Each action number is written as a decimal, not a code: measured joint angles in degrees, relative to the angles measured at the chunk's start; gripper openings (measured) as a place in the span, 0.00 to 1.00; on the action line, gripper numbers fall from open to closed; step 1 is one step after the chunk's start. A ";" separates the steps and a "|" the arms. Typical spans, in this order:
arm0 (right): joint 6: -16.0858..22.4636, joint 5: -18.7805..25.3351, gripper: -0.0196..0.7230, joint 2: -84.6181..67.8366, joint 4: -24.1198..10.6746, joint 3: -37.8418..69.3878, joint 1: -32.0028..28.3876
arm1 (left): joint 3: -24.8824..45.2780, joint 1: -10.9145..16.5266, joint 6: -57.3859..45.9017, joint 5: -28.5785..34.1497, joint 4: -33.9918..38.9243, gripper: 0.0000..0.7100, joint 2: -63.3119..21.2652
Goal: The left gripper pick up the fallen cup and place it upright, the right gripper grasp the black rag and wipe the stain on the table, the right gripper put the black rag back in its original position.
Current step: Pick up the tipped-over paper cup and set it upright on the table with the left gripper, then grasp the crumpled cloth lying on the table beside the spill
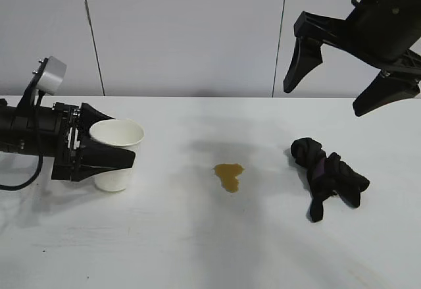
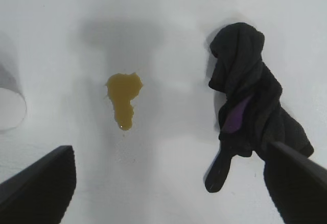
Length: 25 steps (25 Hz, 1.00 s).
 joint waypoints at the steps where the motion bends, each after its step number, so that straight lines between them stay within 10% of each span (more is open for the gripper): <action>1: 0.00 0.00 0.96 0.00 0.00 0.00 0.00 | 0.00 0.00 -0.51 0.00 0.00 0.94 0.00; 12: -0.35 0.00 0.96 0.00 0.00 0.00 0.00 | 0.00 0.04 -30.30 -8.08 0.83 0.98 -14.32; 20: -0.35 0.00 0.96 0.00 0.00 0.00 0.00 | 0.30 0.06 -68.19 -25.93 18.30 0.98 -31.60; 25: -1.20 -0.01 0.96 0.00 0.00 0.00 0.00 | -0.70 -0.55 -86.35 -25.98 28.57 0.98 -32.95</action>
